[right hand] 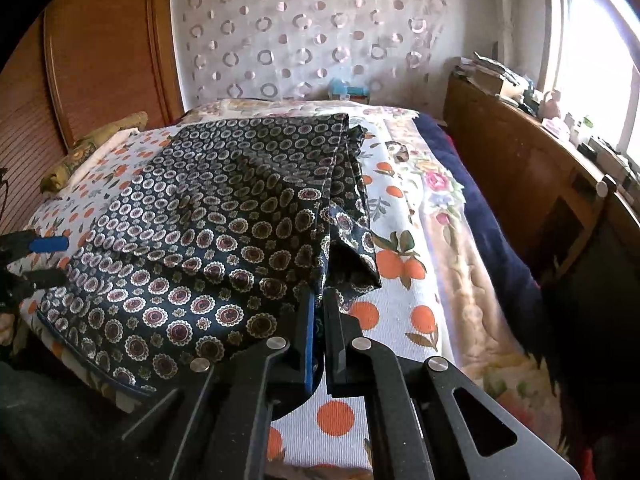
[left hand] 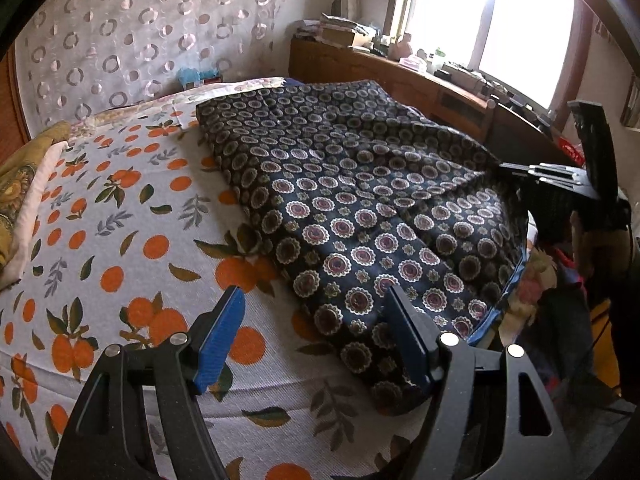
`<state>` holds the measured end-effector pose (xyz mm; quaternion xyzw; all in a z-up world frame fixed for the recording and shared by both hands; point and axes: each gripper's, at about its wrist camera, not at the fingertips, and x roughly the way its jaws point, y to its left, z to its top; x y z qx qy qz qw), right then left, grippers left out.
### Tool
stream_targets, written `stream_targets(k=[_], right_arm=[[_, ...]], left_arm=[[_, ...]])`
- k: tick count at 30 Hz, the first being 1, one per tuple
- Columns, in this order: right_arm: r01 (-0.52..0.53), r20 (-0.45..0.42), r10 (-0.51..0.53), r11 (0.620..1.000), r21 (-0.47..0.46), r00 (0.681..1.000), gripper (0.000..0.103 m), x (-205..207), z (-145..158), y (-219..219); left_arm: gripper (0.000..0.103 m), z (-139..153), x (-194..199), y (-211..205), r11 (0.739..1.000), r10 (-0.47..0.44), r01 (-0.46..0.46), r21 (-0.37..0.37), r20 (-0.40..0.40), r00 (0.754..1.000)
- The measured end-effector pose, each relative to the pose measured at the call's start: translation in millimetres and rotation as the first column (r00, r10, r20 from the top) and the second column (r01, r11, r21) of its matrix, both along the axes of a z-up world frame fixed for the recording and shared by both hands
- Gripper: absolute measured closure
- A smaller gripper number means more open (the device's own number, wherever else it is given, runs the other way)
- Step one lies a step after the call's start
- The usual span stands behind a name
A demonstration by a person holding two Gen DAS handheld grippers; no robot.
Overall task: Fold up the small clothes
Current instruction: 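Grasp the garment side with the right gripper and fold it toward the middle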
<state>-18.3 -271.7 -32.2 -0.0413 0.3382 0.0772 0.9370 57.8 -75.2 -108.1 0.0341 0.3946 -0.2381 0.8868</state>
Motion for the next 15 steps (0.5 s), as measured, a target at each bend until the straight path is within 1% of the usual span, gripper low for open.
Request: stream_targets(k=[2,3,5,7,8,9,10,11,13,15], right_arm=[[0.005,0.004,-0.005,1.000,-0.016,1.000,0.099,6,0,7],[0.010,0.005,-0.010,0.999,-0.032,1.000,0.096,7,1,8],[0.014,0.009,-0.014,0.998,-0.062,1.000,0.095,6,1,12],[0.022,0.024,-0.020,0.997,-0.076,1.000,0.093,6,2,14],[0.027,0.025,-0.026,0.997,-0.075,0.999,0.086,6,3,15],[0.034,0.030,-0.032,0.997,-0.065,0.999,0.070,6,5,15],[0.036,0.035,-0.034,0.998,-0.052,0.999,0.060,5,6,14],[0.032,0.039,-0.031,0.999,-0.033,0.999,0.048,3,7,15],[-0.002,0.038,0.001,1.000,0.023,0.999,0.047,0,10,16],[-0.008,0.044,0.007,1.000,0.018,0.999,0.047,-3,11,21]], left_arm=[[0.030,-1,0,-1,1.000,-0.001,0.001,0.003,-0.005,1.000],[0.030,-1,0,-1,1.000,-0.003,0.003,0.003,-0.009,1.000],[0.030,-3,-1,-3,1.000,-0.020,0.019,-0.019,-0.027,0.999],[0.030,-4,-1,-5,1.000,-0.025,0.024,-0.017,-0.032,0.999],[0.030,-4,-2,-6,1.000,-0.025,0.025,-0.010,-0.032,0.999],[0.030,-5,-3,-7,1.000,-0.028,0.028,-0.010,-0.036,0.999],[0.031,-4,-4,-8,0.999,-0.031,0.030,-0.011,-0.037,0.999],[0.033,-4,-5,-8,0.999,-0.034,0.033,-0.014,-0.039,0.999],[0.042,-3,-7,-7,0.999,-0.038,0.038,-0.015,-0.042,0.998],[0.048,-2,-11,-7,0.998,-0.055,0.054,-0.025,-0.050,0.997]])
